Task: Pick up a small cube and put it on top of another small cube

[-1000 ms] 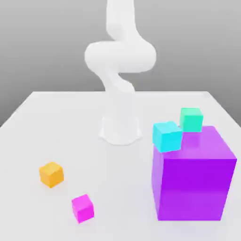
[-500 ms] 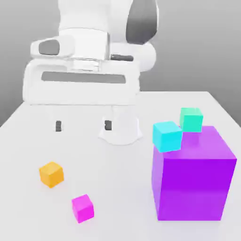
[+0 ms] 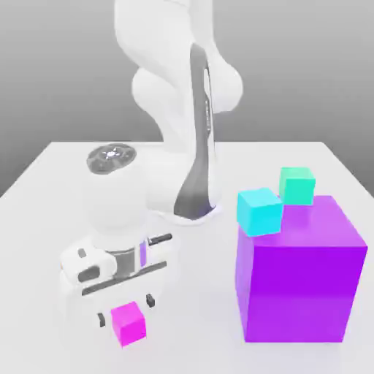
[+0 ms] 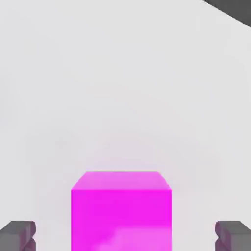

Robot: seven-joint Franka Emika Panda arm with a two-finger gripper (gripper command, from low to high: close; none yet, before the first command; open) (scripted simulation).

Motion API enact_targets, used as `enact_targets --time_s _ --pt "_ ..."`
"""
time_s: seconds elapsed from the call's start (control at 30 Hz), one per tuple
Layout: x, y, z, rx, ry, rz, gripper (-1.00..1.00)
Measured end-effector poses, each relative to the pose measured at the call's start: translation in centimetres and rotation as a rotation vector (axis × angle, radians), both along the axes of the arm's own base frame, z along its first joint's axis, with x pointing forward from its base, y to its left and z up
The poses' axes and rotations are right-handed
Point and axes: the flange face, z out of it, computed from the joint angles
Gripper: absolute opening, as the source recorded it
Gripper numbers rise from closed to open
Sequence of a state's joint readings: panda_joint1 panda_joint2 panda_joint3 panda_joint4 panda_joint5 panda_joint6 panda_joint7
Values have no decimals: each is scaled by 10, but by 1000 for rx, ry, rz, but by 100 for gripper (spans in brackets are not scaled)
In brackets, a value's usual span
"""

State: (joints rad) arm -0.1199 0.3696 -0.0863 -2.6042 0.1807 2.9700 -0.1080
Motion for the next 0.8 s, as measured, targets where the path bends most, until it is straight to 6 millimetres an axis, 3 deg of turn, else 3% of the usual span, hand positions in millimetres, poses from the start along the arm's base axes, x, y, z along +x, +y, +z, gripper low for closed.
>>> enact_targets --time_s 0.23,0.4,0.47,0.63,0.8 --pt "0 0 1 1 2 0 -100" --pt "1 0 49 1 1 1 -100" --pt "12 5 75 8 -24 -7 -100" --pt "38 78 151 38 -49 96 -100" --pt "36 134 233 68 -60 159 -100"
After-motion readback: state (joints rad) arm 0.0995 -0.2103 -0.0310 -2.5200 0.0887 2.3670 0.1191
